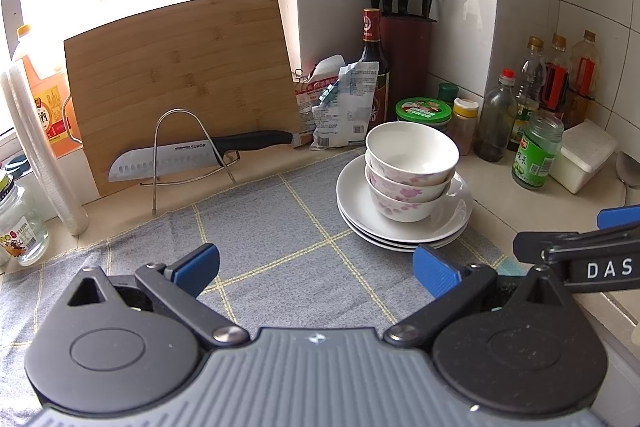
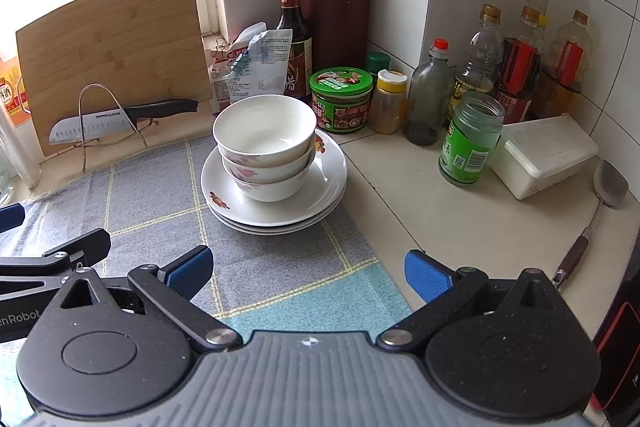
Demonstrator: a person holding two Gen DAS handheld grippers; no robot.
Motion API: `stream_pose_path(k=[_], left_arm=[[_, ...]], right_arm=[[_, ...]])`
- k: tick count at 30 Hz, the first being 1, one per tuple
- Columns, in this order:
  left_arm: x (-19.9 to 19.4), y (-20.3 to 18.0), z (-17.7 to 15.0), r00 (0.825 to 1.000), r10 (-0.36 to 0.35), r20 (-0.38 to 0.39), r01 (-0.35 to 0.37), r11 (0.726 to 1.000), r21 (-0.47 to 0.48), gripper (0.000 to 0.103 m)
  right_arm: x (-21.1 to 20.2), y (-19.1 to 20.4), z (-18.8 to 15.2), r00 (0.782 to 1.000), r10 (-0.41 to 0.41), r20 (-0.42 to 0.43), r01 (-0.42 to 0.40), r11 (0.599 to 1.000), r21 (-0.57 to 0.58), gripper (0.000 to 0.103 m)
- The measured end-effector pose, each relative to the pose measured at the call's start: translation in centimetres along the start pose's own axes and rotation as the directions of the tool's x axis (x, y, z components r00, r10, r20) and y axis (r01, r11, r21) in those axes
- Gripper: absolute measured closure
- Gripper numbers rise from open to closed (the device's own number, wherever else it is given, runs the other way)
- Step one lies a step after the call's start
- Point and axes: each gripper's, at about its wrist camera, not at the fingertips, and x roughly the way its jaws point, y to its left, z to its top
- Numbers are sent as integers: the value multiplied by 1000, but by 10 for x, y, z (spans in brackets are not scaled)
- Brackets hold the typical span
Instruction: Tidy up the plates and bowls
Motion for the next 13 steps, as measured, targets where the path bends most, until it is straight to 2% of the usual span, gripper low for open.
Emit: stream_pose_path(k=[13], left_arm=[[0, 0, 1, 1000, 2, -2, -2, 1000, -2, 1]], right_arm=[[-3, 0, 1, 1000, -3, 0, 3, 1000, 3, 0]])
